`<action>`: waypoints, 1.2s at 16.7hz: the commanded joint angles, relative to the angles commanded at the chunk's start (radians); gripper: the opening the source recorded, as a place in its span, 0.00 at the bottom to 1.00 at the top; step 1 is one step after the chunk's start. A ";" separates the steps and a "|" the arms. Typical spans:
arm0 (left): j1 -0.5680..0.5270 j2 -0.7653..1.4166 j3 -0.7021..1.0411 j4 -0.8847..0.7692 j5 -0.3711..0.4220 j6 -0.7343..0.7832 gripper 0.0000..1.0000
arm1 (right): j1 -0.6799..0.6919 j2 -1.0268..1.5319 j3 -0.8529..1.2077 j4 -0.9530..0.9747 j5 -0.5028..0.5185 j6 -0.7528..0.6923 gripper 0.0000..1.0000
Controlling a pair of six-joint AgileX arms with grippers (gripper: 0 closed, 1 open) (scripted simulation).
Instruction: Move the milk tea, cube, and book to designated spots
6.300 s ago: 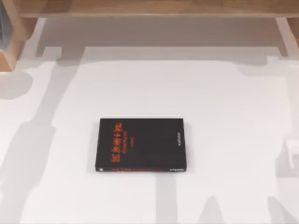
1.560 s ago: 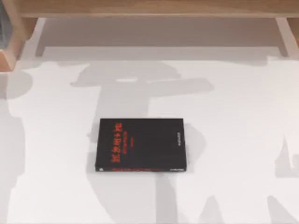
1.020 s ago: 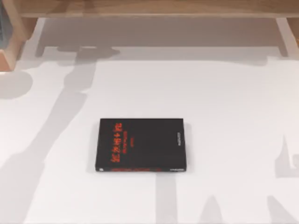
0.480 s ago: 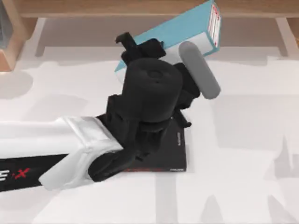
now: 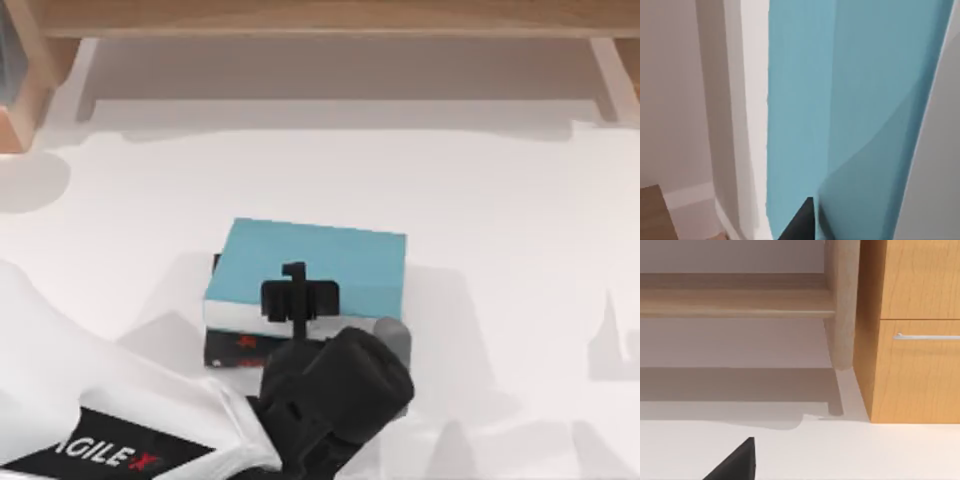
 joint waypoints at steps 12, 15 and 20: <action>0.014 0.015 0.005 0.021 0.010 0.015 0.08 | 0.000 0.000 0.000 0.000 0.000 0.000 1.00; 0.014 0.015 0.005 0.021 0.010 0.015 0.30 | 0.000 0.000 0.000 0.000 0.000 0.000 1.00; 0.014 0.015 0.005 0.021 0.010 0.015 0.68 | 0.000 0.000 0.000 0.000 0.000 0.000 1.00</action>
